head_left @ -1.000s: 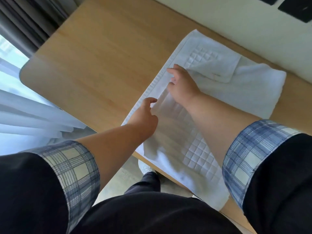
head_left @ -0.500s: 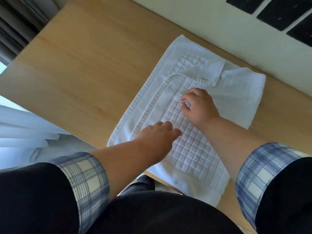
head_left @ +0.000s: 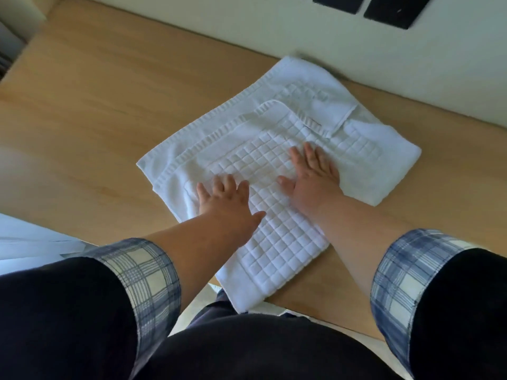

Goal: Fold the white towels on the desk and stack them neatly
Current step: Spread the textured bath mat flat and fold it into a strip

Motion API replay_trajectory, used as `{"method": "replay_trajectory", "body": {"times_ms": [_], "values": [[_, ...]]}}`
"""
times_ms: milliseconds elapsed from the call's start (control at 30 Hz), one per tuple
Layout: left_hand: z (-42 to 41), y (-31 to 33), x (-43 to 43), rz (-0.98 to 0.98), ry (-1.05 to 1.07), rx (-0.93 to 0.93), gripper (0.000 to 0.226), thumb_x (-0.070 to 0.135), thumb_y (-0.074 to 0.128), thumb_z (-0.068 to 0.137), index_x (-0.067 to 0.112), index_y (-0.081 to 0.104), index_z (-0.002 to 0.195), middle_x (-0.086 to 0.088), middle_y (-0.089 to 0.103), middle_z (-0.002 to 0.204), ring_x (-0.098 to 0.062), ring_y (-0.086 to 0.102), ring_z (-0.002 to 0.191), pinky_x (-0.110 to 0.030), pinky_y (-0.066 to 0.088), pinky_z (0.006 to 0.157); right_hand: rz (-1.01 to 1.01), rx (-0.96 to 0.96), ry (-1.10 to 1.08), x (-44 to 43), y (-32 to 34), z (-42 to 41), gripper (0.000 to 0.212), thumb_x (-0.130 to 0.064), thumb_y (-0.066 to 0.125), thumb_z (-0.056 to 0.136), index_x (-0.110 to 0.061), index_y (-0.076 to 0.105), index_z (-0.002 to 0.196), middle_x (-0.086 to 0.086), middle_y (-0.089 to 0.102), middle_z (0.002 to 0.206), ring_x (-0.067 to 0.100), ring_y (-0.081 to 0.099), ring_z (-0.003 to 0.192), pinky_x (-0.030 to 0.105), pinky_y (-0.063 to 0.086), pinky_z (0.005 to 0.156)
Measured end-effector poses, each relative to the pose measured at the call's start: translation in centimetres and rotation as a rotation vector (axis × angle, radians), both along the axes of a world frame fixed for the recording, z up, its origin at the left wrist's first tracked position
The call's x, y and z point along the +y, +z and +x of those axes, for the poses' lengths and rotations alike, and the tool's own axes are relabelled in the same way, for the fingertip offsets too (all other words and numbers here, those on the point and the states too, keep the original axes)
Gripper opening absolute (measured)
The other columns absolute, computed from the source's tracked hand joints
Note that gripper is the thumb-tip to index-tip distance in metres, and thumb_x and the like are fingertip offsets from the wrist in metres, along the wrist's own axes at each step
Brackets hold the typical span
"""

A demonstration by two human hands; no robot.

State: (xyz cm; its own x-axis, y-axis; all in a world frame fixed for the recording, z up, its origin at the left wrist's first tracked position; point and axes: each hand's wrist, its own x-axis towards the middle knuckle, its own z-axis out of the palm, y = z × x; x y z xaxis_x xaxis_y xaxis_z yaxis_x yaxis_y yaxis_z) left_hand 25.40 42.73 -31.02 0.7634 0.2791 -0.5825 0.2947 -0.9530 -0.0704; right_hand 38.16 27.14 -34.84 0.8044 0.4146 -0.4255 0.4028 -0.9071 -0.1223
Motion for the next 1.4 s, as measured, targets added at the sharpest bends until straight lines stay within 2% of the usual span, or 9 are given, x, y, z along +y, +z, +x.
{"method": "replay_trajectory", "body": {"times_ms": [200, 467, 667, 800, 867, 1000, 1100, 1267, 1400], "values": [[2.1, -0.5, -2.0, -0.148, 0.048, 0.013, 0.078, 0.048, 0.032, 0.098, 0.027, -0.018, 0.154, 0.003, -0.037, 0.156, -0.029, -0.028, 0.146, -0.067, -0.004, 0.114, -0.020, 0.059, -0.172, -4.7, 1.0, -2.6, 0.076, -0.061, 0.027, 0.097, -0.034, -0.014, 0.156, -0.006, -0.024, 0.163, 0.021, -0.015, 0.151, 0.045, 0.002, 0.120], [3.2, -0.8, -1.7, -0.170, 0.006, -0.047, 0.080, 0.014, 0.035, 0.090, 0.033, -0.007, 0.155, 0.010, -0.037, 0.156, -0.022, -0.030, 0.145, -0.065, -0.003, 0.116, 0.094, 0.152, -0.223, -7.8, 2.7, -6.1, 0.077, -0.053, 0.046, 0.096, -0.025, 0.010, 0.158, 0.001, -0.001, 0.166, 0.029, 0.004, 0.150, 0.042, 0.013, 0.120], [4.9, 0.1, -5.6, -0.242, 0.040, -0.271, 0.069, 0.014, 0.045, 0.088, 0.025, 0.021, 0.152, -0.005, 0.011, 0.163, -0.029, 0.008, 0.149, -0.050, 0.016, 0.119, 0.389, -0.026, -0.333, -12.9, 4.7, -4.7, 0.038, -0.024, 0.055, 0.094, -0.020, 0.058, 0.132, -0.001, 0.052, 0.138, 0.025, 0.040, 0.130, 0.033, 0.034, 0.109], [8.5, 0.7, -12.2, -0.546, -0.130, -0.372, 0.045, 0.009, 0.049, 0.091, 0.022, 0.050, 0.135, -0.003, 0.059, 0.128, -0.020, 0.053, 0.116, -0.024, 0.047, 0.090, 0.375, -0.131, -0.395, -17.1, 4.5, -2.5, 0.043, -0.009, 0.058, 0.090, -0.017, 0.058, 0.132, 0.003, 0.054, 0.138, 0.027, 0.044, 0.130, 0.039, 0.037, 0.109], [11.1, 0.9, -15.3, -0.828, 0.207, -0.319, 0.055, 0.013, 0.049, 0.094, 0.023, 0.036, 0.146, -0.005, 0.062, 0.120, -0.014, 0.059, 0.088, -0.018, 0.046, 0.066, 0.324, -0.185, -0.413, -18.1, 4.0, -0.9, 0.048, -0.011, 0.058, 0.090, -0.020, 0.052, 0.137, 0.003, 0.047, 0.145, 0.027, 0.040, 0.134, 0.041, 0.033, 0.113], [15.7, -0.5, -18.1, -1.023, 0.509, -0.311, 0.059, 0.012, 0.046, 0.093, 0.038, 0.033, 0.143, 0.004, 0.068, 0.096, -0.023, 0.069, 0.080, -0.032, 0.055, 0.057, 0.372, -0.220, -0.548, -18.7, 2.7, 2.4, 0.051, -0.017, 0.058, 0.091, -0.024, 0.049, 0.140, 0.002, 0.052, 0.140, 0.028, 0.043, 0.130, 0.039, 0.034, 0.110], [18.1, -1.4, -17.8, -0.908, 0.252, -0.397, 0.064, 0.004, 0.043, 0.088, 0.040, 0.042, 0.141, 0.011, 0.060, 0.108, -0.014, 0.063, 0.078, -0.026, 0.049, 0.055, 0.341, -0.241, -0.567, -18.9, 2.3, 4.9, 0.030, -0.028, 0.053, 0.091, -0.027, 0.065, 0.119, -0.001, 0.066, 0.111, 0.031, 0.055, 0.110, 0.037, 0.044, 0.092], [21.7, -2.1, -17.4, -0.357, -0.265, -0.627, 0.035, 0.044, 0.062, 0.092, 0.038, 0.060, 0.126, -0.001, 0.045, 0.125, -0.025, 0.041, 0.116, -0.038, 0.035, 0.100, 0.575, -0.203, -0.746, -19.0, 2.1, 8.2, 0.030, -0.035, 0.046, 0.099, -0.022, 0.050, 0.071, -0.004, 0.052, 0.068, 0.026, 0.053, 0.075, 0.033, 0.037, 0.061], [25.2, -1.5, -18.2, -0.414, -0.329, -0.571, 0.029, 0.045, 0.040, 0.102, 0.025, 0.061, 0.098, 0.003, 0.060, 0.105, -0.025, 0.054, 0.103, -0.035, 0.038, 0.083, 0.628, -0.023, -0.821, -19.7, 2.3, 9.1, 0.031, -0.041, 0.051, 0.096, -0.019, 0.056, 0.075, -0.006, 0.054, 0.063, 0.012, 0.051, 0.056, 0.022, 0.031, 0.044]]}}
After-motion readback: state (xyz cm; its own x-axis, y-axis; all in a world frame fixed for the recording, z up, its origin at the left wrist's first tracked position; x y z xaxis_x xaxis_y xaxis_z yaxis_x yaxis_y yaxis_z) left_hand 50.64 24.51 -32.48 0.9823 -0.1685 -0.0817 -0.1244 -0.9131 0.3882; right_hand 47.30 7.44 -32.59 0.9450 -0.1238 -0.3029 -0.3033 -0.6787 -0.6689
